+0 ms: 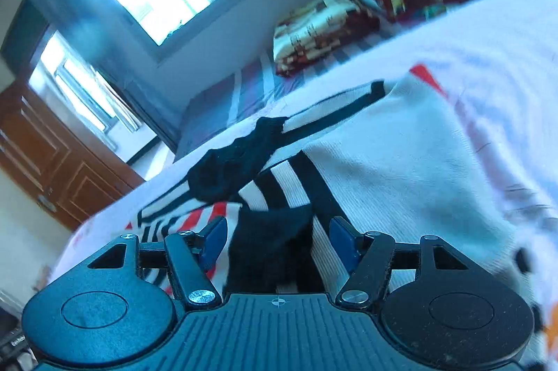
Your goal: Fold small clothes
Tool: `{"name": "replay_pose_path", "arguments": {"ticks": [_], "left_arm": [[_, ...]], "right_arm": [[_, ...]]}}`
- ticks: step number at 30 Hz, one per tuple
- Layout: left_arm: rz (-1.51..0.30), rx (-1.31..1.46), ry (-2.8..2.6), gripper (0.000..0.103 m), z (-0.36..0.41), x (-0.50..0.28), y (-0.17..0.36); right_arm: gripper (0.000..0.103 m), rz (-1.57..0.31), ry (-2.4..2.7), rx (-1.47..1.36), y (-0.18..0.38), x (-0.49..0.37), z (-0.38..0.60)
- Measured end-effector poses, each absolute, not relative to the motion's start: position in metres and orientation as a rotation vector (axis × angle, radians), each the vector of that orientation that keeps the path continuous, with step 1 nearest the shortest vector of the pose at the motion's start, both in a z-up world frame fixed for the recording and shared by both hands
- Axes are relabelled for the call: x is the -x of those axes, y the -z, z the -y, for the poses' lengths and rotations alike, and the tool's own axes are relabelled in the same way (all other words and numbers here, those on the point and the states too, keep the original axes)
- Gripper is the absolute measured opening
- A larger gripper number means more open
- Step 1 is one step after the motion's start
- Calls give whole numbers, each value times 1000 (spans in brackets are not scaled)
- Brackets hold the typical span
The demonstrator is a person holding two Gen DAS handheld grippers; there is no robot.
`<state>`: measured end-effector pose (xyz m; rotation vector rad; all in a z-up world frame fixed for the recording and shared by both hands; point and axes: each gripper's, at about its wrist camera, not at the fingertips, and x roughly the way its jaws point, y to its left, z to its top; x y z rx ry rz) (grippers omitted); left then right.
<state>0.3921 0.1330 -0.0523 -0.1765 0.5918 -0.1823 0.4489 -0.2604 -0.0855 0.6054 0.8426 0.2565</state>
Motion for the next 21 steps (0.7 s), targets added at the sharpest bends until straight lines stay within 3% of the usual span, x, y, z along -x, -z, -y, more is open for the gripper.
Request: {"name": "replay_pose_path", "arguments": {"ticks": [1, 3, 5, 6, 11, 17, 18, 19, 20, 21], "left_arm": [[-605, 189, 201, 41, -127, -403, 54], [-650, 204, 221, 38, -117, -421, 64], [-713, 213, 236, 33, -109, -435, 80], [-732, 195, 228, 33, -106, -436, 87], [-723, 115, 223, 31, -102, -426, 98], [-731, 64, 250, 31, -105, -424, 99], [-737, 56, 252, 31, -104, -424, 98], [-742, 52, 253, 31, -104, -425, 95], [-742, 56, 246, 36, -105, -426, 91], [-724, 64, 246, 47, -107, -425, 85]], "right_arm": [[45, -871, -257, -613, 89, -455, 259], [36, -879, -276, -597, 91, -459, 256], [14, -885, -293, -532, 89, -460, 250], [12, -873, -304, -501, 87, -457, 247], [10, -785, -336, -360, 70, -429, 244], [11, -809, -285, -295, 97, -430, 239], [13, -795, -252, -309, 95, -430, 241], [25, -761, -173, -298, 88, -426, 243], [35, -711, -127, -287, 81, -421, 246], [35, -668, -148, -310, 74, -418, 251]]}}
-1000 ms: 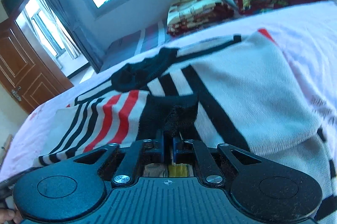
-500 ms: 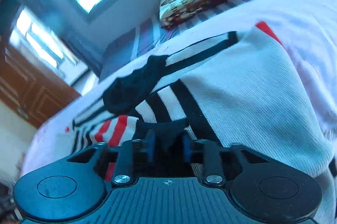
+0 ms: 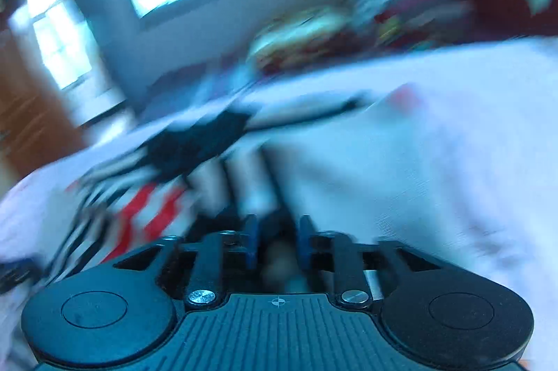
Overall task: Fold small clothes
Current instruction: 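Open both tools and smooth the folded sweater flat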
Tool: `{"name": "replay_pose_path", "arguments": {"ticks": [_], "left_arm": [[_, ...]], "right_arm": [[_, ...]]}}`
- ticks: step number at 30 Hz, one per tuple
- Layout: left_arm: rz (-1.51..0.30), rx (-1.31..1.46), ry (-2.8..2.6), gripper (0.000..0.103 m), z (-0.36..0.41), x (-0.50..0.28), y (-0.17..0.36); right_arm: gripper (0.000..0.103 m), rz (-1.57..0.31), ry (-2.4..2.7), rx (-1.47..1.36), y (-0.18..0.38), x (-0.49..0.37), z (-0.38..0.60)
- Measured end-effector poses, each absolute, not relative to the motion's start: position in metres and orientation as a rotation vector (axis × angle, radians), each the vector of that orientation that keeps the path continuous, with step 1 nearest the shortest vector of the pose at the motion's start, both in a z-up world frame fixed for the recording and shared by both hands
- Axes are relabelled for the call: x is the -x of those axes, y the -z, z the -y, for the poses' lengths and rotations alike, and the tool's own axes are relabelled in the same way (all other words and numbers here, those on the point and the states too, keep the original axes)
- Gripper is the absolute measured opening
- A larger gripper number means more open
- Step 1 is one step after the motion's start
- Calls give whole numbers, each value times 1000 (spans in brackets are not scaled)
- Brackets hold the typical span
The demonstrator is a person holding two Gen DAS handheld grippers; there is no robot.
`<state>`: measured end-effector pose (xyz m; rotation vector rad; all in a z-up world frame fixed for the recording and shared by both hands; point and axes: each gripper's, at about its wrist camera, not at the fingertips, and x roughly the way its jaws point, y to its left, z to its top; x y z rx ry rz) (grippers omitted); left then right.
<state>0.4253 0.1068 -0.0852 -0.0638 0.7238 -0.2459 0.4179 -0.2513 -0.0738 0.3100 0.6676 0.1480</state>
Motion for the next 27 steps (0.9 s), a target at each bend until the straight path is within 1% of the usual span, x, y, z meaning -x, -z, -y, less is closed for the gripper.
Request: {"name": "replay_pose_path", "arguments": {"ticks": [1, 2, 4, 6, 10, 13, 14, 16, 19, 20, 21, 22, 25, 27], "left_arm": [[-689, 61, 250, 53, -107, -425, 77], [-657, 49, 247, 61, -106, -426, 71], [-640, 40, 235, 60, -101, -440, 64], [-656, 69, 251, 54, -95, -458, 63], [-709, 20, 296, 53, -65, -485, 74], [-728, 8, 322, 54, -47, -496, 84], [-739, 16, 330, 55, -45, -497, 89], [-782, -3, 326, 56, -40, -500, 105], [-742, -24, 351, 57, -44, -490, 110], [-741, -18, 359, 57, -48, -490, 107], [-737, -19, 356, 54, -53, -489, 104], [-729, -19, 350, 53, -58, -490, 100], [-721, -15, 323, 53, -79, -504, 96], [-735, -18, 312, 53, -92, -518, 96]], "right_arm": [[34, -661, -191, -341, 69, -419, 253], [34, -667, -222, -342, 65, -422, 249], [34, -665, -289, -301, 61, -429, 230], [34, -682, -352, -294, 62, -438, 206], [31, -721, -409, -259, 72, -459, 156], [31, -790, -411, -207, 94, -470, 120], [30, -807, -397, -170, 101, -471, 112], [25, -763, -365, -82, 107, -467, 106], [25, -725, -272, -3, 113, -462, 101], [25, -725, -261, -17, 115, -463, 102], [25, -725, -251, -40, 113, -464, 105], [25, -715, -248, -65, 112, -464, 108], [25, -687, -266, -128, 106, -463, 104], [25, -701, -276, -138, 103, -465, 97]]}}
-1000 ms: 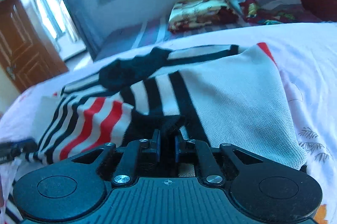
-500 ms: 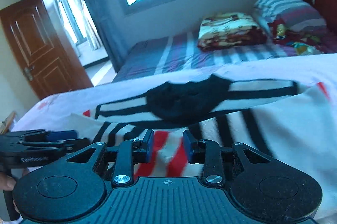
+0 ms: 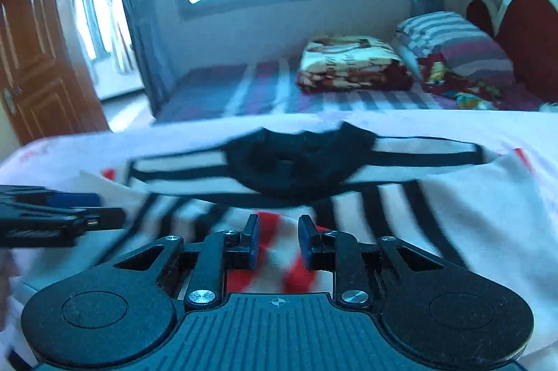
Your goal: Fold small clothes
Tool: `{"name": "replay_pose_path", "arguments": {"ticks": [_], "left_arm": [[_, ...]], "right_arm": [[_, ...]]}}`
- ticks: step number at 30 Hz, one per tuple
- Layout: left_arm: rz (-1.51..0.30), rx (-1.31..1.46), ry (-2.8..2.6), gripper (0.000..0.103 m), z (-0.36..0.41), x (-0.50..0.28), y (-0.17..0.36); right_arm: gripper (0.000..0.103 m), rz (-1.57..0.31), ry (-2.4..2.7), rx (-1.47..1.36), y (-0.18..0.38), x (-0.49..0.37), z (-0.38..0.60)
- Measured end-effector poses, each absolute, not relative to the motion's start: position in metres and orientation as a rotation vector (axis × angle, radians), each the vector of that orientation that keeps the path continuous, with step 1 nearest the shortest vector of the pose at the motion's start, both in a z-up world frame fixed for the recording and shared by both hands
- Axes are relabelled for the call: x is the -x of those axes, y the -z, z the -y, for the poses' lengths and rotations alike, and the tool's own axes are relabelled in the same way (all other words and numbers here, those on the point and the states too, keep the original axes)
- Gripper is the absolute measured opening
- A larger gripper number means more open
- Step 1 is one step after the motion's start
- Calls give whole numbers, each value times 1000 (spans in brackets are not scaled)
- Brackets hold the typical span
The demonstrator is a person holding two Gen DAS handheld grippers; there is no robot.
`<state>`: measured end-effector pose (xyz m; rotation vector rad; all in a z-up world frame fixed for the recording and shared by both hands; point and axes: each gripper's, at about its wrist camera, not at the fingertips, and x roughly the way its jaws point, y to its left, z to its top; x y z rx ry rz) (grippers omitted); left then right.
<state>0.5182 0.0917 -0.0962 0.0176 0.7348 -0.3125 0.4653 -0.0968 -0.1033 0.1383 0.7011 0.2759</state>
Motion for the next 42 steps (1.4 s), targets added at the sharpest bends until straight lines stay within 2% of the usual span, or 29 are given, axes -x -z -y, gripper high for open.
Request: {"name": "replay_pose_path", "arguments": {"ticks": [5, 7, 8, 10, 13, 14, 15, 16, 23, 29, 35, 39, 42], "left_arm": [[-752, -14, 300, 57, -122, -538, 103], [-754, 0, 279, 52, -125, -536, 99], [-735, -13, 252, 47, -120, -530, 92], [-675, 19, 291, 51, -108, -513, 81], [-699, 31, 342, 52, -76, -507, 82], [-712, 37, 357, 53, -67, -508, 86], [-725, 46, 352, 47, -59, -508, 90], [-746, 53, 329, 47, -55, -510, 94], [-741, 0, 307, 50, -64, -496, 102], [-728, 45, 257, 50, -97, -486, 106], [-725, 14, 211, 49, -86, -482, 97], [-654, 55, 238, 56, -67, -454, 76], [-670, 36, 254, 57, -44, -441, 82]], "right_arm": [[25, -734, -203, -143, 106, -466, 99], [25, -722, -191, -174, 97, -464, 100], [25, -697, -205, -195, 92, -462, 99], [25, -683, -234, -207, 85, -463, 89], [25, -740, -257, -255, 87, -473, 72], [22, -748, -245, -243, 88, -474, 66], [19, -760, -220, -229, 91, -475, 63], [17, -774, -213, -235, 94, -476, 64], [17, -753, -56, -132, 98, -456, 100], [13, -752, 38, -239, 105, -436, 173], [13, -730, 27, -195, 91, -426, 170], [13, -700, -95, -205, 81, -403, 161], [13, -733, -166, -150, 88, -398, 150]]}}
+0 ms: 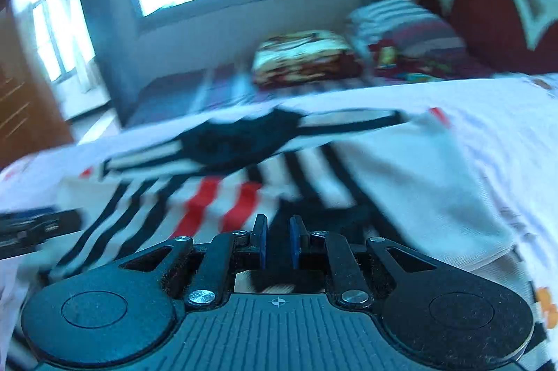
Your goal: Fold small clothes
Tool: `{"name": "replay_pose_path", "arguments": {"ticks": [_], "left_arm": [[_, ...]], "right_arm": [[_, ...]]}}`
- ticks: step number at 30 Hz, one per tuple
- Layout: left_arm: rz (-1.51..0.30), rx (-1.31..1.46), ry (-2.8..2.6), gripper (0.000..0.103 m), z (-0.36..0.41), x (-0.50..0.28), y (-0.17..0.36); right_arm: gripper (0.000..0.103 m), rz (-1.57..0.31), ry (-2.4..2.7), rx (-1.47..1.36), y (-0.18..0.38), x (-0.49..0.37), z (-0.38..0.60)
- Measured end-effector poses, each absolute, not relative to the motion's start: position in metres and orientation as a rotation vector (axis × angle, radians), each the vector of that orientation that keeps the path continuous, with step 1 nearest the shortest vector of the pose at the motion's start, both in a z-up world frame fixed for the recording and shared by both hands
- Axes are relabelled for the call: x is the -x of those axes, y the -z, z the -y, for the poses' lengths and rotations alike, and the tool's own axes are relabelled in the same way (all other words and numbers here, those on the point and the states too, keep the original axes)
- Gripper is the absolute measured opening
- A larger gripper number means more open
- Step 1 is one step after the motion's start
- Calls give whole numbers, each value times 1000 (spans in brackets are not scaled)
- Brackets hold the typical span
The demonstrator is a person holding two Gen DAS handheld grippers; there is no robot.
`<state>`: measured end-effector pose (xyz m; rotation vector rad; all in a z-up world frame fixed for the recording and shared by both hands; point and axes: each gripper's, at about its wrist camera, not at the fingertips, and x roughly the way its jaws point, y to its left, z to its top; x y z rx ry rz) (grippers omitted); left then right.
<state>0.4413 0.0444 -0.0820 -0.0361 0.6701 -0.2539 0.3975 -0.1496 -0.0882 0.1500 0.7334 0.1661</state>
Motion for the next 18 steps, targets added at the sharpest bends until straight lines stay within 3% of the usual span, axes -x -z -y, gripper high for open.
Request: {"name": "replay_pose_path", "arguments": {"ticks": [5, 18], "left_arm": [[-716, 28, 220, 61, -45, -436, 108], [-714, 0, 101, 62, -28, -431, 109]], "right_arm": [[13, -737, -121, -90, 100, -396, 164], [13, -735, -202, -72, 106, -401, 201]]}}
